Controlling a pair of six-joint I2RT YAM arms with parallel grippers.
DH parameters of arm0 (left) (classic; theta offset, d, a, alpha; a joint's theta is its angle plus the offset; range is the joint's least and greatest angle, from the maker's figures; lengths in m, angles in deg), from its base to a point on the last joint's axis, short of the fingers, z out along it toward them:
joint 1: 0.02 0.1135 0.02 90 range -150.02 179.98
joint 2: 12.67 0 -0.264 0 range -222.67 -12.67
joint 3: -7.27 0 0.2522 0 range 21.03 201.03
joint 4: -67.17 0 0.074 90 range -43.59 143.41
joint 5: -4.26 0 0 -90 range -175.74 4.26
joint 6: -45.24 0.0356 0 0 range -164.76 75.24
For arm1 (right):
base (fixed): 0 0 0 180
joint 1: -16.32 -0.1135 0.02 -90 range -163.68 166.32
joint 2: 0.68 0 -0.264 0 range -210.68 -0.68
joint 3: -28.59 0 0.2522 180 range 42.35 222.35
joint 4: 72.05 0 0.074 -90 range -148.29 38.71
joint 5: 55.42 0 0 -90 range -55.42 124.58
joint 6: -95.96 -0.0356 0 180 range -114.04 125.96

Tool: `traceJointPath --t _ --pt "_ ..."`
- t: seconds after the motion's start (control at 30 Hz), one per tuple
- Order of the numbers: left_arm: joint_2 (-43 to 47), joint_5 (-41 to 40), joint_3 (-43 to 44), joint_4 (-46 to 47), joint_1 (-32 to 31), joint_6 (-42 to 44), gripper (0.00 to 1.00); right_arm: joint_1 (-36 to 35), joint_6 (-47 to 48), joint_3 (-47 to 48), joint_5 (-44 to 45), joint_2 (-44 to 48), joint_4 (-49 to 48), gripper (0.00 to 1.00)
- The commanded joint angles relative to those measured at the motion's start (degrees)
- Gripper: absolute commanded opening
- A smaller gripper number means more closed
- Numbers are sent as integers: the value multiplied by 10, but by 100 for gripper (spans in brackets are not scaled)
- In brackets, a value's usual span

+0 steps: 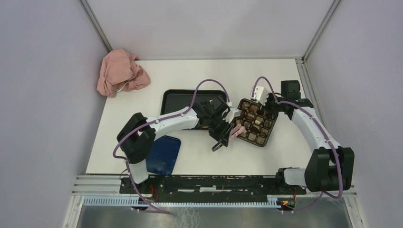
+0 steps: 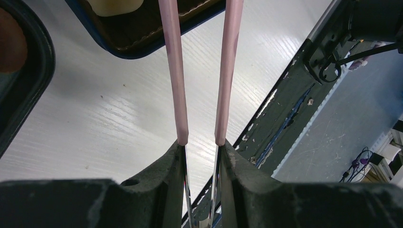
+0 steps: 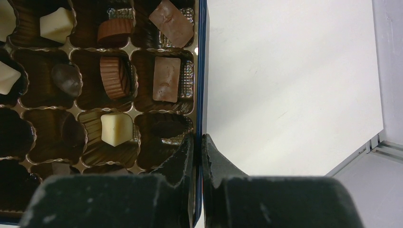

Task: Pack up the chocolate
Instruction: Place the fake chocolate in the packing box.

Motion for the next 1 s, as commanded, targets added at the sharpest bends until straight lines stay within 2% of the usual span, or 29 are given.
traceJointPath --t 0.0,0.23,0.5,0.63,0.8,0.97 --pt "-12 0 22 2 -8 -14 18 -1 3 19 -12 0 -15 1" --pt "-13 -12 24 -2 -12 -16 33 -2 2 21 -12 -7 -12 2" --pt "-14 -16 27 -3 -13 -16 44 -3 3 23 -11 -11 -9 3" --pt "-5 -24 29 -3 -13 -17 43 -1 4 23 -11 -13 -7 3" --pt "31 -61 27 -5 -3 -19 36 -2 4 23 -14 -21 -6 4" --pt "85 -67 7 -10 62 -9 34 0 6 30 -23 -49 7 4"
